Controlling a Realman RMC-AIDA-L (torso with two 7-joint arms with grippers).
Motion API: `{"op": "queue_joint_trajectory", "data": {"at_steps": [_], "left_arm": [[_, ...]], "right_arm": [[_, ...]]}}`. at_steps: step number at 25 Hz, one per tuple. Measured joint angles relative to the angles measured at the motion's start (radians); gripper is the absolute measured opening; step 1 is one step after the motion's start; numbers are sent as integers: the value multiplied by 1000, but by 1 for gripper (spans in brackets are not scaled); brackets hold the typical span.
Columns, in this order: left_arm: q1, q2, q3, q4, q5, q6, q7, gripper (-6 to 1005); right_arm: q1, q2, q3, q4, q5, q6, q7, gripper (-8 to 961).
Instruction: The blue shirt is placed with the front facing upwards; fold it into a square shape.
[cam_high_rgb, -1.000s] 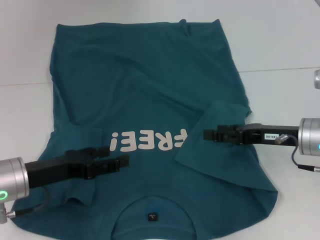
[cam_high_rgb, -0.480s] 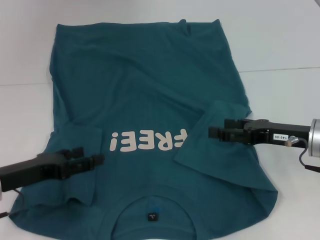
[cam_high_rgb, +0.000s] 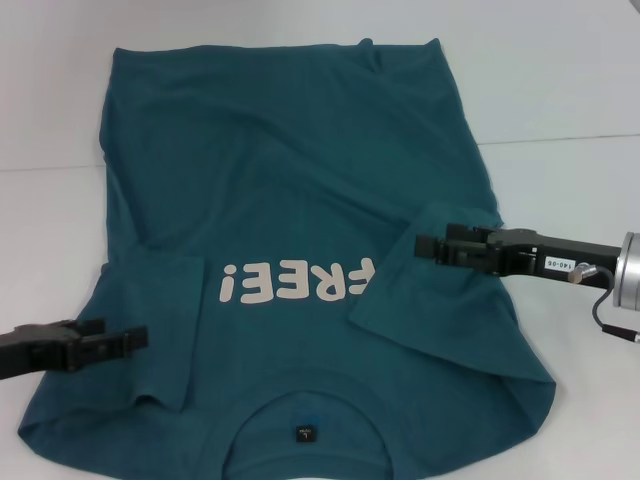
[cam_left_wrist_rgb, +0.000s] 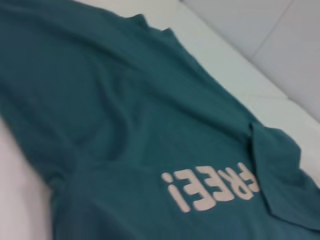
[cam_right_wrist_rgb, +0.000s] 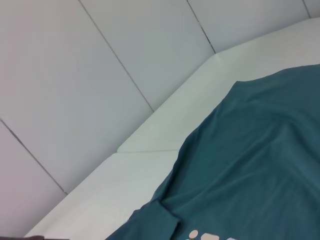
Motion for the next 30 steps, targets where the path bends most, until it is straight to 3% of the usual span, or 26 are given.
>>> {"op": "queue_joint_trajectory", "data": {"at_steps": [14,30], "left_arm": [[-6,17,-51,29,137,5,-63,885],[0,24,-72,61,182,25,-97,886]], "right_arm": [[19,-16,-63,-8,-67,2,2,923],[24,-39,-72,-2,-94,-43,13,922]]}}
